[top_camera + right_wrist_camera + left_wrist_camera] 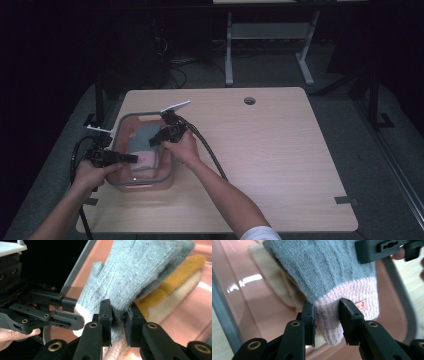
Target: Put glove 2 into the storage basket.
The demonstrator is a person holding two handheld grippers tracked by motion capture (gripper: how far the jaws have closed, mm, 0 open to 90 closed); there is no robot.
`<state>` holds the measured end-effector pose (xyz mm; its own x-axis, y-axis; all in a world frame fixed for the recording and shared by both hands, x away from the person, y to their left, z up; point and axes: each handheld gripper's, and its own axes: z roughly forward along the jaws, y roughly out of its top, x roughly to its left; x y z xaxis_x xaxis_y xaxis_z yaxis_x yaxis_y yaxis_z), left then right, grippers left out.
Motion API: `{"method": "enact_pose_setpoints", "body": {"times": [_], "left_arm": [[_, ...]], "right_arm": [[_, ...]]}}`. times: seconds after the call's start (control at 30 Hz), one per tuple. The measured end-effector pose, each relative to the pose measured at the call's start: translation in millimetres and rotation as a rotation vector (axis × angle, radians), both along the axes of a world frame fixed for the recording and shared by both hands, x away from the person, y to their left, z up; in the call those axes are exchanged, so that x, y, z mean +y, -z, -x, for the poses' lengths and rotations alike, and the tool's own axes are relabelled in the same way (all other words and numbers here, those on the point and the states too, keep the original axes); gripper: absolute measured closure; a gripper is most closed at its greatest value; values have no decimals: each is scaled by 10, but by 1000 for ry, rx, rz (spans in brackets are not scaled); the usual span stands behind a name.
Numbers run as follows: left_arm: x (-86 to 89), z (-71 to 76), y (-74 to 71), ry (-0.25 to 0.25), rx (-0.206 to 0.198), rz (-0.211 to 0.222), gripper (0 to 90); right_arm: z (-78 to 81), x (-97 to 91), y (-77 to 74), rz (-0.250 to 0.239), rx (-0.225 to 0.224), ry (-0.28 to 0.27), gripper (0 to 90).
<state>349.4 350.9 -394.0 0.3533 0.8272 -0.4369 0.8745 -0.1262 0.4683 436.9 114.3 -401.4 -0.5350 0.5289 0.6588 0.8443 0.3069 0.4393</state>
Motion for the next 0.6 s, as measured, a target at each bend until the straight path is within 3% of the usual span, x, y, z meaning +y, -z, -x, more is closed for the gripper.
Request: {"method": "enact_pose_setpoints", "body": {"times": [0.27, 0.6], "left_arm": [[-34, -3, 4, 4, -4, -43, 660], [-59, -19, -24, -1, -8, -51, 627]], "right_arm": [[-5, -15, -75, 58, -52, 5, 732], [-36, -177, -176, 24, -57, 43, 730]]}}
